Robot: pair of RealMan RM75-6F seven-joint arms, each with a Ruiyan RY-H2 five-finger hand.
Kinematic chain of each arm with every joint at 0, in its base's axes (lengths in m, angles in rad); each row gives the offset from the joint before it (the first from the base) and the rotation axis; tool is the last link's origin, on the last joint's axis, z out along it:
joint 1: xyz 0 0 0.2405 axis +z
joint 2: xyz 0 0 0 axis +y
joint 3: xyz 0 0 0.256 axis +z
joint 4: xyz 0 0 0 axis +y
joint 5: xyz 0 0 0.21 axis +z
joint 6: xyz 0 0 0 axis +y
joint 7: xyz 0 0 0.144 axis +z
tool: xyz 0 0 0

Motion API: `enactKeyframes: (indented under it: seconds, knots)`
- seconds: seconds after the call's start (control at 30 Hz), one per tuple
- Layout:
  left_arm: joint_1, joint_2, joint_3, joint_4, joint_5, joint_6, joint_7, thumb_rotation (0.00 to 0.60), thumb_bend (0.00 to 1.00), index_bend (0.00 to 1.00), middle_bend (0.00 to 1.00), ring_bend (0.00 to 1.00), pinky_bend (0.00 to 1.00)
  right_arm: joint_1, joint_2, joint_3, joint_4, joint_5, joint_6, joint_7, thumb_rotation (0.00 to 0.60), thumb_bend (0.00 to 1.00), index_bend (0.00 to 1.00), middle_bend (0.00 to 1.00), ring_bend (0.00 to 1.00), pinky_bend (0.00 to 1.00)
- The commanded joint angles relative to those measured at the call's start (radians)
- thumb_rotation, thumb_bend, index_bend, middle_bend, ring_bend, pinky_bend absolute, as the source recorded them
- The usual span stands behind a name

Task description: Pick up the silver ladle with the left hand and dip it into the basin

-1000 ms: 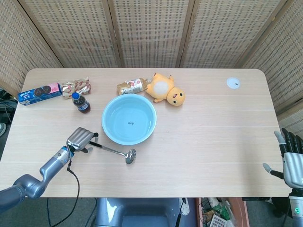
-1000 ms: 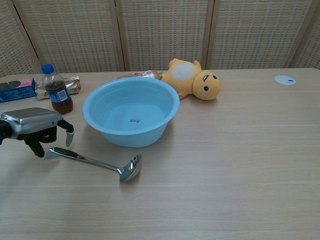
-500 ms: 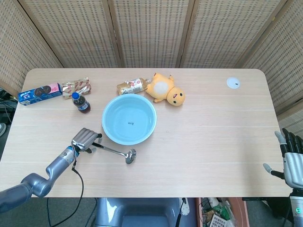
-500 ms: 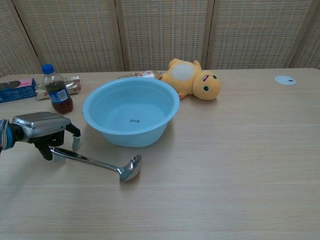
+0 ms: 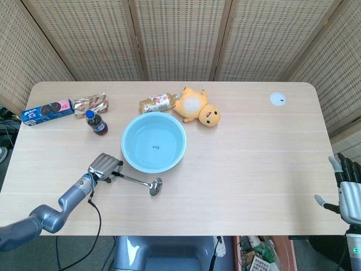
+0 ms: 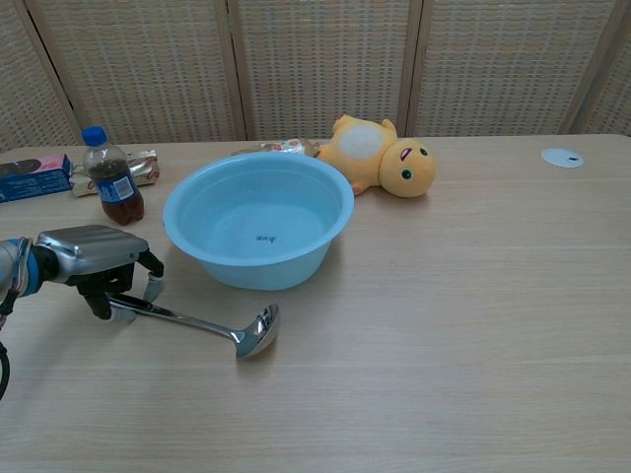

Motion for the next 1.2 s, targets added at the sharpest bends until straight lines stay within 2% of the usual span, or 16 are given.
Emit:
enactKeyframes:
  seconds: [0.03, 0.23, 0.33, 0.5, 0.63, 0.83, 1.2]
  knots:
    - [-0.002, 0.001, 0.005, -0.006, -0.013, -0.01, 0.028, 0.6, 0.35, 0.65, 1.0, 1.0, 1.0, -0.001, 0.001, 0.0, -0.001, -0.001, 0.002, 0.005, 0.6, 0.0, 0.0, 0.0, 0.0, 0.0]
    - [0.004, 0.032, 0.009, -0.049, -0.021, 0.009, 0.07, 0.6, 0.45, 0.7, 1.0, 1.0, 1.0, -0.003, 0.004, -0.003, -0.002, -0.006, 0.005, 0.011, 0.6, 0.0, 0.0, 0.0, 0.0, 0.0]
    - [0.013, 0.062, 0.025, -0.076, 0.016, 0.069, 0.113, 0.6, 0.53, 0.71, 1.0, 1.0, 1.0, -0.004, 0.004, -0.004, -0.004, -0.008, 0.005, 0.011, 0.6, 0.0, 0.0, 0.0, 0.0, 0.0]
    - [0.032, 0.132, 0.041, -0.162, 0.06, 0.15, 0.151, 0.6, 0.6, 0.73, 1.0, 1.0, 1.0, -0.003, 0.005, -0.006, -0.007, -0.01, 0.003, 0.008, 0.6, 0.0, 0.0, 0.0, 0.0, 0.0]
    - [0.05, 0.182, 0.049, -0.222, 0.097, 0.223, 0.182, 0.6, 0.61, 0.74, 1.0, 1.0, 1.0, -0.003, 0.002, -0.006, -0.008, -0.013, 0.008, 0.001, 0.6, 0.0, 0.0, 0.0, 0.0, 0.0]
    - [0.063, 0.245, 0.049, -0.312, 0.107, 0.262, 0.188, 0.6, 0.62, 0.74, 1.0, 1.0, 1.0, -0.002, 0.001, -0.008, -0.013, -0.014, 0.006, -0.007, 0.6, 0.0, 0.0, 0.0, 0.0, 0.0]
    - [0.068, 0.346, 0.002, -0.475, 0.088, 0.318, 0.186, 0.6, 0.62, 0.75, 1.0, 1.0, 1.0, -0.001, 0.001, -0.008, -0.014, -0.01, 0.004, -0.01, 0.6, 0.0, 0.0, 0.0, 0.0, 0.0]
